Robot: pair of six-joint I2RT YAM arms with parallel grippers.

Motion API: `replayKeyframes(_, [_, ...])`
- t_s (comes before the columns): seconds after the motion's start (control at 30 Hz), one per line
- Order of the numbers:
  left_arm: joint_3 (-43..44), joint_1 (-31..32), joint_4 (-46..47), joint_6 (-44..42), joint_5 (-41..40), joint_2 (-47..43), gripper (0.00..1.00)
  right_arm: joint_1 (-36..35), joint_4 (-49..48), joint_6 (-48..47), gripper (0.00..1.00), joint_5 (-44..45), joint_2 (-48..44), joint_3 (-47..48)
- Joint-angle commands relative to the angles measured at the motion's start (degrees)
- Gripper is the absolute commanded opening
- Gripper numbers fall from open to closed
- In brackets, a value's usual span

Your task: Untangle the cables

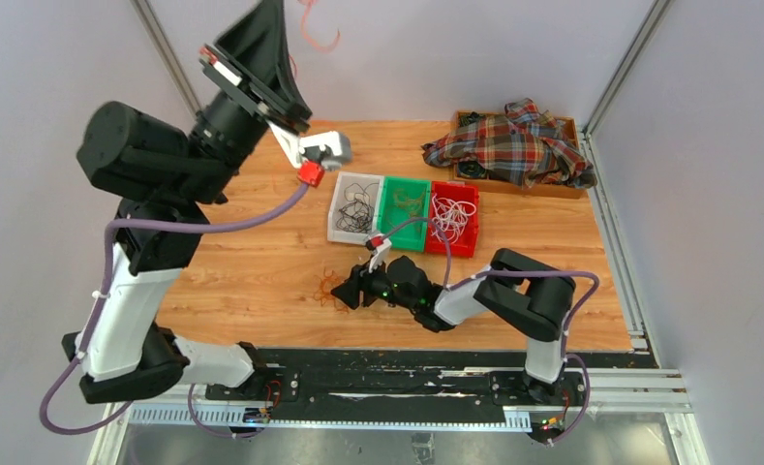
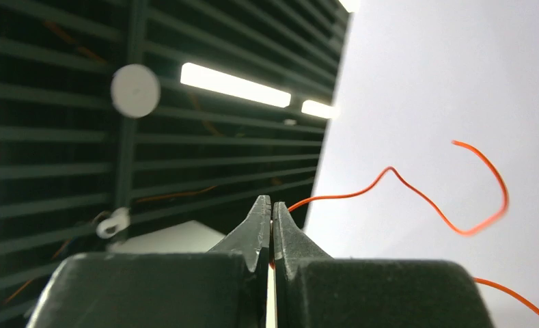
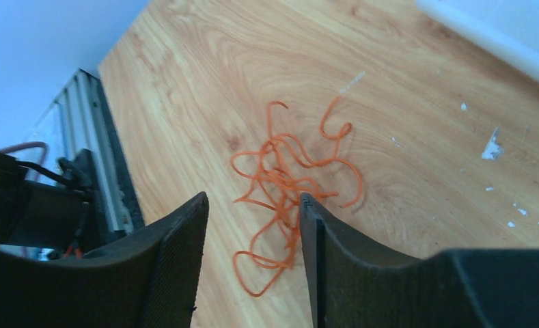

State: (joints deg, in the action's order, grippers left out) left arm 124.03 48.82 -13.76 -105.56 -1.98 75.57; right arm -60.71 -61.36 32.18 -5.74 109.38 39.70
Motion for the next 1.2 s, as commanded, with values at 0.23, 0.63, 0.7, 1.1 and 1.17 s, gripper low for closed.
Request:
replayKeyframes(0.23, [-23.1, 8.3, -3.1, 19.4, -6.7, -9.8, 0.01, -0.5, 4.4, -1.8, 0.76, 6.2, -17.7, -5.1])
replayKeyframes(0.63, [-23.2, 10.9, -9.7, 38.4, -8.8, -5.1, 0.01, 3.4, 15.7, -7.7, 0.74, 17.5, -34.5, -8.1])
replayKeyframes(0.7, [-23.3, 10.9, -8.6, 40.1, -10.2, -3.6, 0.01, 3.9, 18.0, -7.5, 0.75, 19.9, -37.4, -10.0])
replayKeyframes(1.1, [-13.2, 5.4, -5.6, 45.2, -13.2, 11.1, 0.01, 4.9, 29.4, -2.4, 0.8, 30.8, -58.1, -23.7])
replayKeyframes(1.17, [-12.0, 4.3, -5.2, 45.4, -13.2, 12.8, 0.01, 4.9, 32.4, -2.0, 0.79, 30.9, -61.8, -24.9])
